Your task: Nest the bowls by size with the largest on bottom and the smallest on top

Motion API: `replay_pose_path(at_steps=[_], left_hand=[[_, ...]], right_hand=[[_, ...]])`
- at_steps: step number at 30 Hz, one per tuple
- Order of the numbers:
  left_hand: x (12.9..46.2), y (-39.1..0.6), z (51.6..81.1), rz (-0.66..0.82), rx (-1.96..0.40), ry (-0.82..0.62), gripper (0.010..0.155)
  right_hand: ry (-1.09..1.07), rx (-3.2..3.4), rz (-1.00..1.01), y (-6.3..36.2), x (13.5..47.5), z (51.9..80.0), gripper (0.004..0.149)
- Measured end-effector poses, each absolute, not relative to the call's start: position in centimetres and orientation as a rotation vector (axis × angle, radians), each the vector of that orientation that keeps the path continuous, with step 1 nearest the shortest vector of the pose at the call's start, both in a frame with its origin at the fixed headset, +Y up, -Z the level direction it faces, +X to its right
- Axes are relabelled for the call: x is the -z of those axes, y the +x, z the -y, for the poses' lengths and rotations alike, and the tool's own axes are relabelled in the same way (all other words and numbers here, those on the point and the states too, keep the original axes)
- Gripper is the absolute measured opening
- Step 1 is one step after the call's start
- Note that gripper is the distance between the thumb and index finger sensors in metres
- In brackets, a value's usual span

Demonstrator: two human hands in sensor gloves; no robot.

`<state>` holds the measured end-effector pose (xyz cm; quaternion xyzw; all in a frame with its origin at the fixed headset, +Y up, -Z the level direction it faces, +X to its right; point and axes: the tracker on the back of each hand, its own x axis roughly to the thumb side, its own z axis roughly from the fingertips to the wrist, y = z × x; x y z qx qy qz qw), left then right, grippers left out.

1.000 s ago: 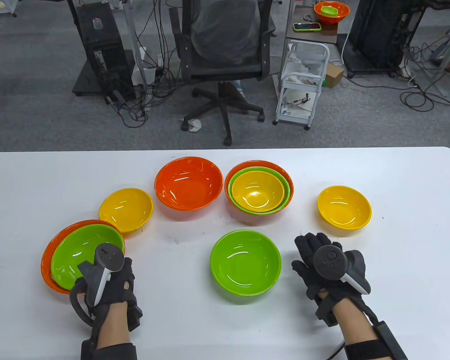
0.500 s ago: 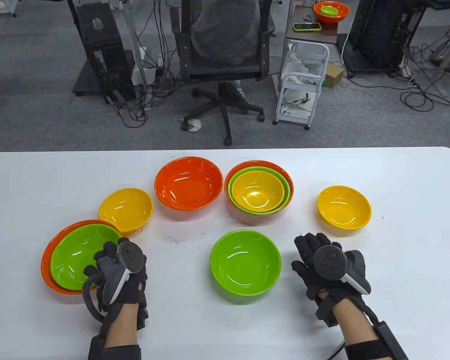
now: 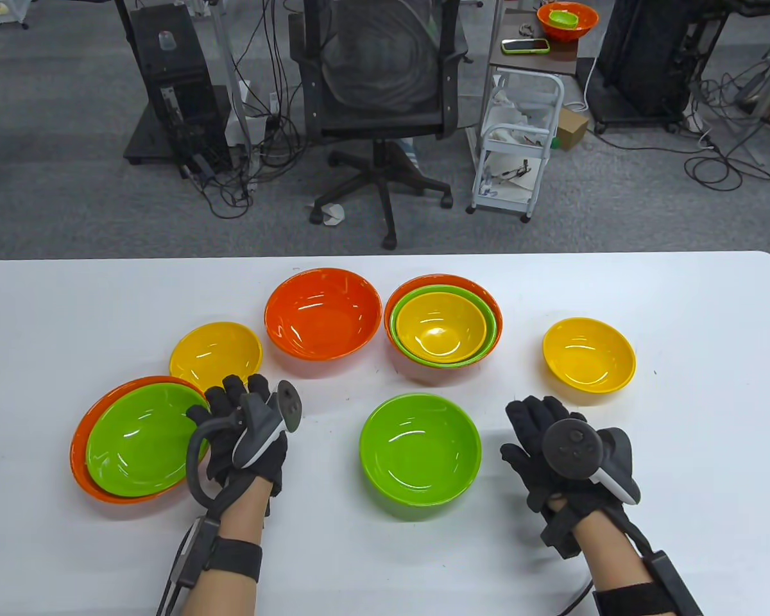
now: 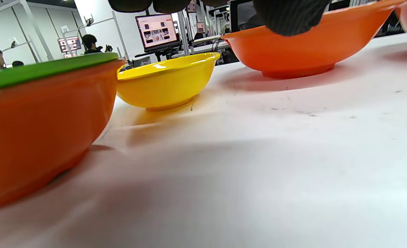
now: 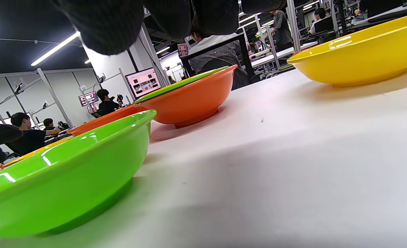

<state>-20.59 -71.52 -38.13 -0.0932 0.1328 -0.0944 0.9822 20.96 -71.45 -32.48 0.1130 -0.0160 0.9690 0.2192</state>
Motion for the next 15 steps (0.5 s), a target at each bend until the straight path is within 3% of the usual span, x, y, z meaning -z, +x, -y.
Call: replay_pose_path(at_steps=[7,15], left_hand=[[41.8,-20.5,72.3,-0.308,0.257,-0.278,0.078],[42.9,-21.8,73.9,-0.378,0.238,-0.355,0.082]], right_hand=[[0.318,-2.687,0.032,20.8,32.4,71.5,0.067],[0.307,-2.692,0.035,20.7,32.4,71.4,0.067]])
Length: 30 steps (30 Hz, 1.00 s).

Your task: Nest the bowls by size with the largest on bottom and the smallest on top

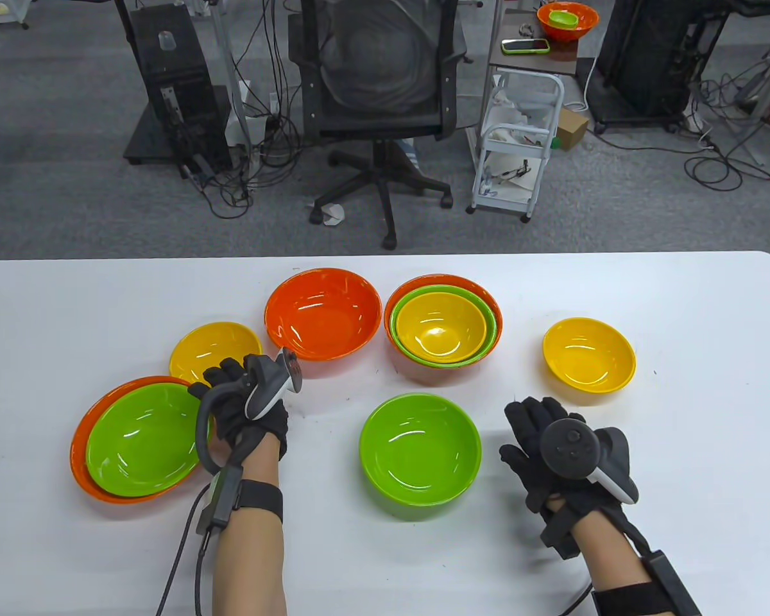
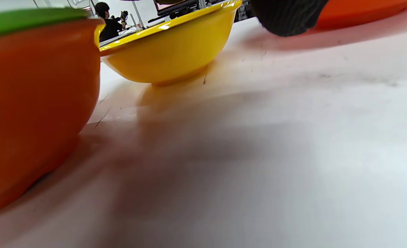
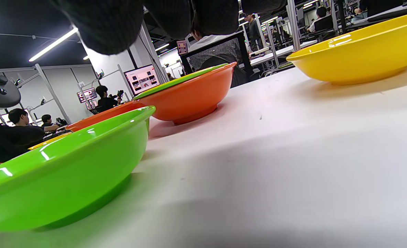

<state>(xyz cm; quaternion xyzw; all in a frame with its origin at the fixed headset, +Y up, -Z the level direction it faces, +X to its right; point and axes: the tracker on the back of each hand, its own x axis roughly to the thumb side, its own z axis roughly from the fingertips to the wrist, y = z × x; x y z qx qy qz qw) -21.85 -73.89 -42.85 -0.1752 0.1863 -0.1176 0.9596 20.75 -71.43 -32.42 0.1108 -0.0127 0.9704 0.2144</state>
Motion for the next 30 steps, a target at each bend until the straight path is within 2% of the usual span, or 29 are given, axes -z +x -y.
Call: replay_pose_path(at_steps=[8,10,18,27,30], left_hand=[[43.6,-22.8,75.0,-0.395,0.219,-0.402,0.081],[44.1,-22.8,74.9,-0.402,0.229,-0.361,0.078],[45.9,-22.7,74.7,-0.453,0.18,-0.352,0.075],[45.6,-23.2,74.2,-0.506,0.227,-0.274,0.063],[45.4,-23.2,73.7,-0.471,0.267,-0.225,0.052]], right_hand=[[0.293,-2.69,0.015,21.1,32.5,71.5,0.067],[0.288,-2.69,0.009,21.1,32.5,71.6,0.067],[0.273,-2.678,0.002,21.4,32.7,71.7,0.067],[0.249,-2.67,-0.004,21.6,32.7,71.9,0.067],[0.244,-2.667,-0.005,21.7,32.7,71.9,0.067]])
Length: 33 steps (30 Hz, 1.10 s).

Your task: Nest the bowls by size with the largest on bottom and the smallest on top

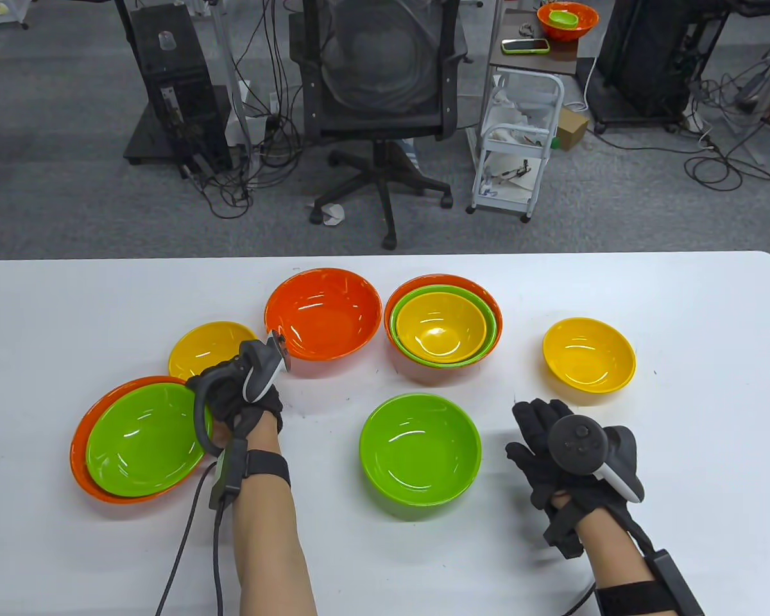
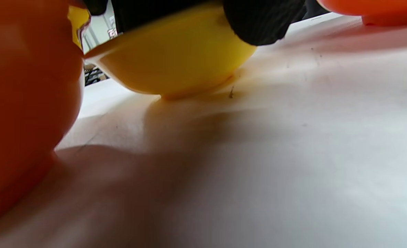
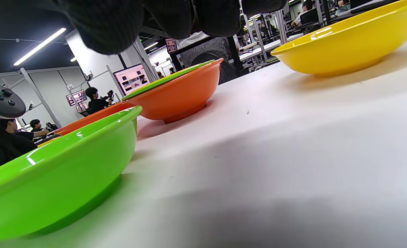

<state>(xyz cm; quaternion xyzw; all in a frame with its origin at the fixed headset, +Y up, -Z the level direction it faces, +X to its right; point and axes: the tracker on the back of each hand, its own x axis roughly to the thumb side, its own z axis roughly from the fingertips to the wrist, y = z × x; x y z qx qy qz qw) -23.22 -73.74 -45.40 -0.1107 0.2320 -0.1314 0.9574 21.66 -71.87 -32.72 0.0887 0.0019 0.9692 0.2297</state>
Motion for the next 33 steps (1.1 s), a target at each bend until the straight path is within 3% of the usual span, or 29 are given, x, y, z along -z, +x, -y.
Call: replay_pose_path(at_steps=[4,20,28,33], left_hand=[[45.2,-23.2,72.7,-0.463,0.287,-0.146,0.045],[42.3,-22.3,67.3,-0.332,0.221,0.134,0.042],[37.4,-22.3,63.0,-0.276,0.203,0.282,0.043],[33.4,-22.9,62.7,-0.28,0.228,0.326,0.044]], right_hand=[[0.239,-2.664,-0.009,21.7,32.7,71.9,0.067],[0.212,-2.618,0.026,22.7,32.4,71.2,0.067],[0.212,-2.615,0.027,22.7,32.3,71.1,0.067],[0.218,-2.602,0.032,22.6,32.2,71.0,0.067]])
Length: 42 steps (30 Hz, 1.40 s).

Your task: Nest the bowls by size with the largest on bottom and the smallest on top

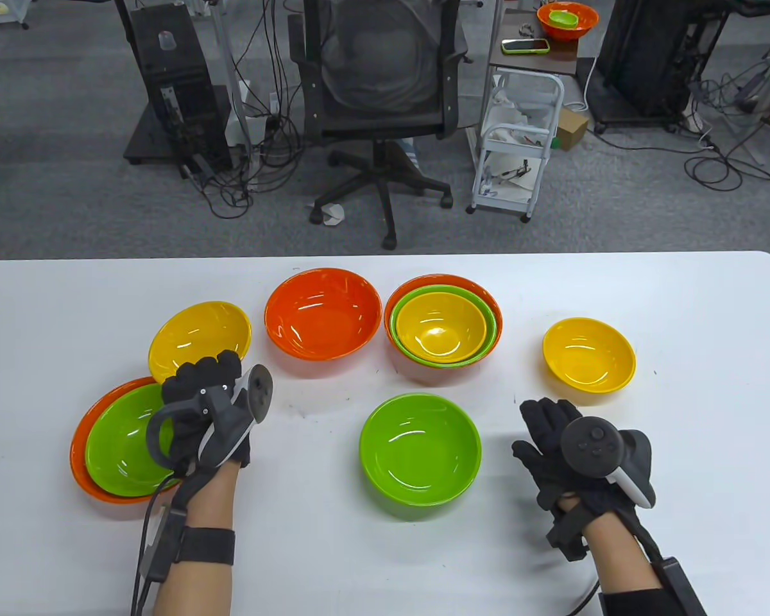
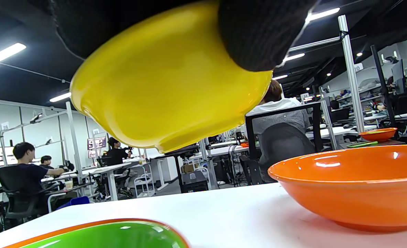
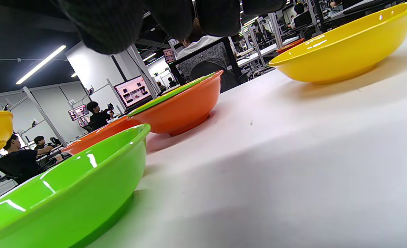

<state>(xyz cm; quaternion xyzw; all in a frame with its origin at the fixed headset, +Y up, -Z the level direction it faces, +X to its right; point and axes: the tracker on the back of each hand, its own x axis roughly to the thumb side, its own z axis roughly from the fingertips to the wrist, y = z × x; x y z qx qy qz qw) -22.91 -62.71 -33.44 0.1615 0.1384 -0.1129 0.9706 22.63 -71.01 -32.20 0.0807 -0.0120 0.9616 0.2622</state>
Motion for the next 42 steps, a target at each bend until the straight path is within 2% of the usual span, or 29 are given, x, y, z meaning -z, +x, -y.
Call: replay_pose_path(at_steps=[5,10,29,42], left_hand=[[30.7,-24.4,64.2,-0.306,0.247,0.334,0.045],[29.6,-26.0,65.3,-0.377,0.207,0.323,0.045],[29.5,-28.1,68.9,-0.478,0.179,0.22,0.043],[29.5,-29.8,69.9,-0.511,0.106,0.169,0.044]], right_hand=[[0.202,-2.598,0.023,22.8,32.4,71.2,0.067],[0.163,-2.596,-0.002,23.3,32.7,71.6,0.067],[0.143,-2.609,-0.034,23.3,32.8,72.0,0.067],[0.147,-2.624,-0.043,23.0,32.8,72.1,0.067]])
